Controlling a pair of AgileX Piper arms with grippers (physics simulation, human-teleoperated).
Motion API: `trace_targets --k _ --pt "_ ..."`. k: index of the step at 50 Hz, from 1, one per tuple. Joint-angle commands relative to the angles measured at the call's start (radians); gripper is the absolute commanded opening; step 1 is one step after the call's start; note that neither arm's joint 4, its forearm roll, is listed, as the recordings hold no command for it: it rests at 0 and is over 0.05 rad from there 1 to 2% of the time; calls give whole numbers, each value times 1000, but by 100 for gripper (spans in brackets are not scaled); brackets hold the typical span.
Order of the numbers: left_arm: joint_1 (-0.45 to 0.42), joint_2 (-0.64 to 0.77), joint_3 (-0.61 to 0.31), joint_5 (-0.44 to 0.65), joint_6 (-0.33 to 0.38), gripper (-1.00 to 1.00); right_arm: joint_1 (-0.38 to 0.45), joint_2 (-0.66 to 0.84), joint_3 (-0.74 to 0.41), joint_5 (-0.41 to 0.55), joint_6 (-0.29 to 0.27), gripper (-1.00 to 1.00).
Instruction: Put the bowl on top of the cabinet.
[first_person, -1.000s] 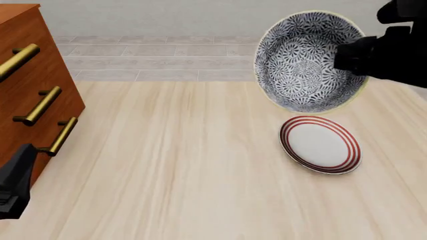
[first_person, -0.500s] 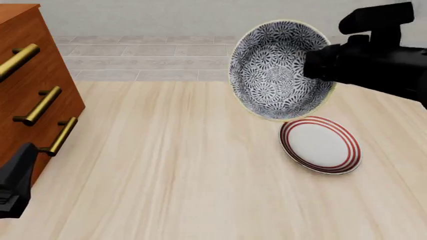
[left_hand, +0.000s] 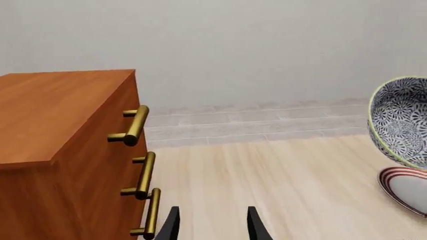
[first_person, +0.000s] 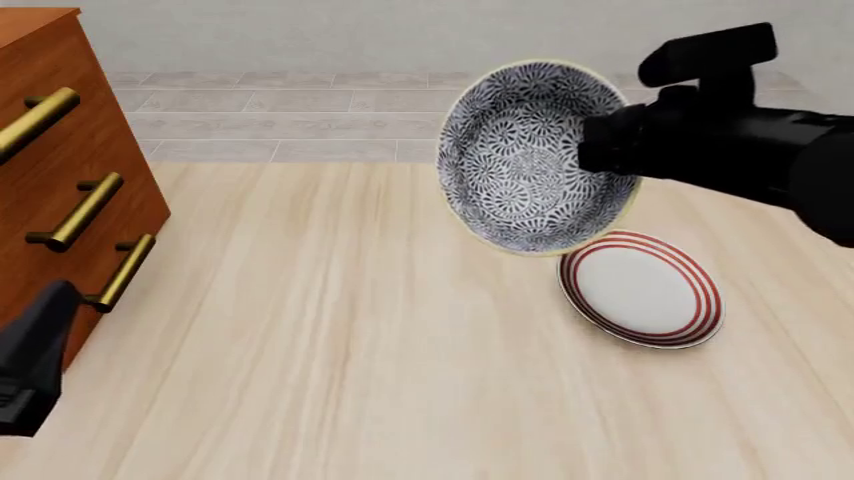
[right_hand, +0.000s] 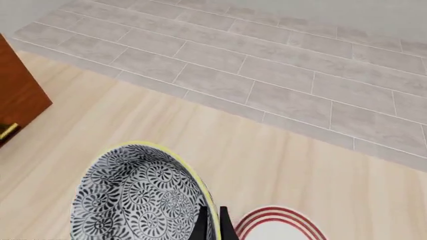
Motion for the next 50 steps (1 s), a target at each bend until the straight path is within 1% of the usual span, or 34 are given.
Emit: trace_targets --k 1,4,6,8,9,10,11,14,17,18,20,24,28,32,33,35,40,42,43,46,49,50 --pt "-66 30 -80 15 28 100 11 8 -6 -6 -1 -100" --pt "-92 44 -105 12 30 100 12 10 -6 -8 -1 -100" --pt "-133 83 -139 -4 28 100 13 13 -6 -9 -1 -100" --pt "-136 102 -153 -11 29 100 14 16 -5 -13 1 -100" --pt "-158 132 -171 -32 23 100 16 21 -2 -16 2 -100" --pt "-158 133 -171 -33 23 100 16 21 -2 -16 2 -100" --pt "-171 158 -178 -46 12 100 17 23 -1 -18 2 -100" --pt "-210 206 -194 -79 22 100 20 29 0 -22 0 -100" --pt "-253 269 -209 -116 13 100 23 29 1 -21 -4 -100" --pt "-271 308 -216 -135 4 100 24 27 1 -19 -6 -100" --pt "-285 328 -226 -148 6 100 25 26 2 -19 -11 -100" --pt "-348 409 -266 -178 -7 100 30 33 4 -24 -18 -100" --pt "-359 458 -283 -214 7 100 34 34 6 -25 -20 -100" --pt "-405 571 -314 -268 -17 100 39 31 8 -22 -22 -100" --pt "-409 585 -319 -279 -2 100 40 31 8 -22 -21 -100" --pt "-459 657 -348 -289 -38 100 40 30 8 -21 -22 -100" --pt "-502 761 -404 -308 -46 100 40 31 7 -20 -25 -100" --pt "-515 783 -420 -306 -57 100 39 33 8 -22 -27 -100" --pt "-527 803 -434 -303 -75 100 40 31 8 -21 -26 -100" --pt "-528 826 -457 -304 -56 100 42 31 8 -20 -28 -100" --pt "-569 881 -488 -301 -82 100 43 33 8 -22 -29 -100" --pt "-558 888 -488 -313 -68 100 43 33 8 -22 -28 -100"
